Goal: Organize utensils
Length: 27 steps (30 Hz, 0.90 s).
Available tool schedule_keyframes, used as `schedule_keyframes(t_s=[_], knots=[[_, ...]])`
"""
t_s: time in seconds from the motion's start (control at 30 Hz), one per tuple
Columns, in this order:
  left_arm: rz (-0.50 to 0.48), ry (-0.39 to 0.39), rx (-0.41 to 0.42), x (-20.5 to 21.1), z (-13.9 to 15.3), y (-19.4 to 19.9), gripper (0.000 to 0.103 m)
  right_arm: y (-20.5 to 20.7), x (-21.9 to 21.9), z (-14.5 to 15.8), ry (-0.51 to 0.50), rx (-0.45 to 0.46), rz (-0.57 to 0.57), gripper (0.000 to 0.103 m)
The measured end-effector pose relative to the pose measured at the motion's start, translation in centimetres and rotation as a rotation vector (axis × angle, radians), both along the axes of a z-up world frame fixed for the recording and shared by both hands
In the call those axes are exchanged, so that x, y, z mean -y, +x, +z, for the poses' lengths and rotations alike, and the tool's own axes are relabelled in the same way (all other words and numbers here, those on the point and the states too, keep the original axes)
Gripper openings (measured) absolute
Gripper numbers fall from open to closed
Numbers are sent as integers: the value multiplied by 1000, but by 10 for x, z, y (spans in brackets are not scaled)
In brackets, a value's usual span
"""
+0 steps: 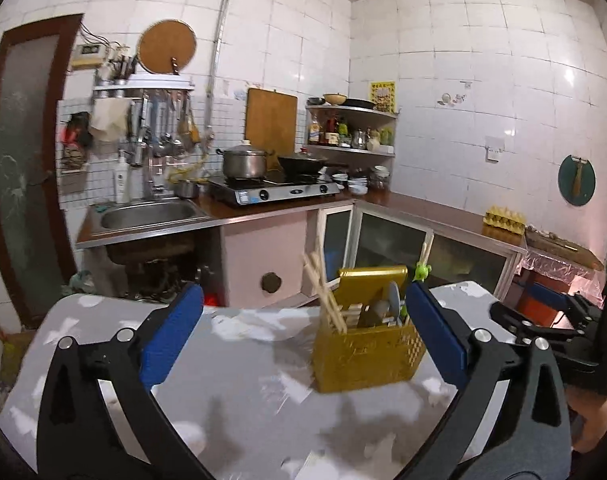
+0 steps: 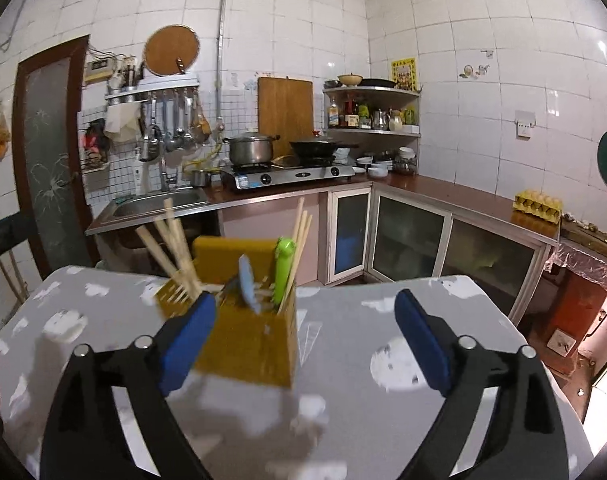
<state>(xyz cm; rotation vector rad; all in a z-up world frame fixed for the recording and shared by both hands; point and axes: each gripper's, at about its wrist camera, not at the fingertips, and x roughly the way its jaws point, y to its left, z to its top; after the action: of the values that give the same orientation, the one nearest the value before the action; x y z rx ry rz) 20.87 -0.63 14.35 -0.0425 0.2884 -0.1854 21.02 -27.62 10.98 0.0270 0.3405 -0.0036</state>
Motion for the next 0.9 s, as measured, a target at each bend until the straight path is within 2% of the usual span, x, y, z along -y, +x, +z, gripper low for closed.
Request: schedule_keyframes(t_s=[0.2, 0.33, 0.5, 0.6, 0.77, 0.9], knots=[[31, -2, -5, -15, -27, -67, 98, -72, -15, -25, 29, 1, -3, 98], [28, -11, -13, -19, -61, -116, 98, -111, -29, -48, 13, -12, 1, 98], [55, -29, -8, -22, -95, -155, 98, -151, -39, -74, 10, -10, 11, 98], [84, -28, 7, -21, -107, -168, 98, -166, -46, -88, -4, -7, 12, 98], [109, 7, 84, -20, -120, -187, 98, -178, -56, -100, -33, 26, 20, 98], [116, 16, 79, -21, -129, -186, 98, -181, -56, -102, -23, 55, 32, 98]])
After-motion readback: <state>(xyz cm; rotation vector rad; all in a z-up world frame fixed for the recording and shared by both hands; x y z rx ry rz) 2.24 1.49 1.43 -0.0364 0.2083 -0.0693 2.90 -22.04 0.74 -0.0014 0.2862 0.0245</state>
